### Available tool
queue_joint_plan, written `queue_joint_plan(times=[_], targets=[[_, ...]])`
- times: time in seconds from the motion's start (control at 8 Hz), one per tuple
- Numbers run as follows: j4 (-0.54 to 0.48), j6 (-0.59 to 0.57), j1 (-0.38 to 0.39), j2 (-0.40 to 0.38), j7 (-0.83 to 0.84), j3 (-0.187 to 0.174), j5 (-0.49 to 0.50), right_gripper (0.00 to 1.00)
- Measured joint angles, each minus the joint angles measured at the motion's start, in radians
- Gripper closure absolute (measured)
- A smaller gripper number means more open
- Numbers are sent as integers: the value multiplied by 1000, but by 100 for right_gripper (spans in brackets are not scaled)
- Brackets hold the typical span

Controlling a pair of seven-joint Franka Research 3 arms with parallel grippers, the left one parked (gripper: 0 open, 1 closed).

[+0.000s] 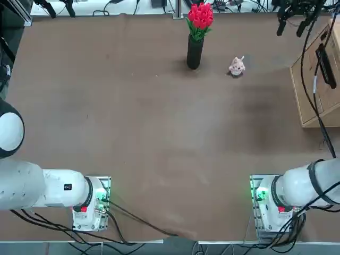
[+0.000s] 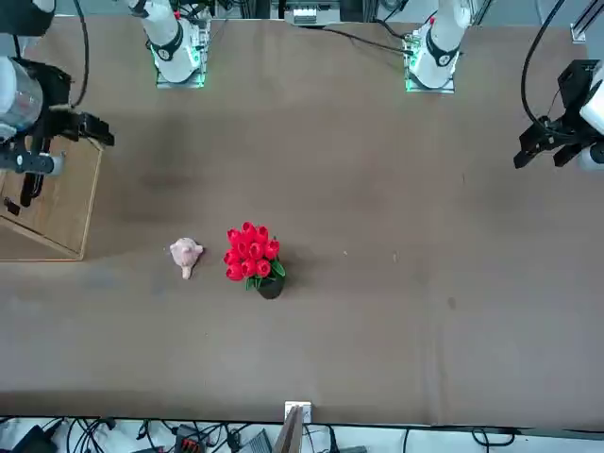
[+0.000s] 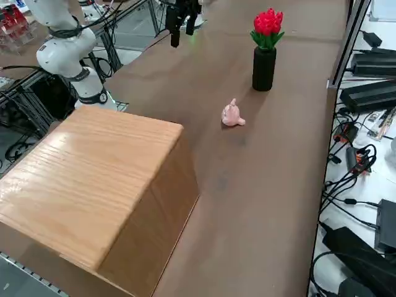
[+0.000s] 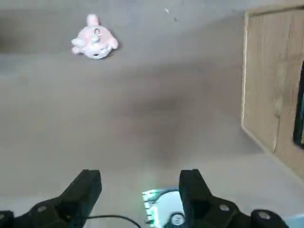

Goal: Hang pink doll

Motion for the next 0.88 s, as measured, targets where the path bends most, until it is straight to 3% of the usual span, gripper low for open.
queue_joint_plan(times=[0.38,0.88], targets=[[-27,117,59,72,378,13,13,0],[-158,484,140,171,984,14,32,0]])
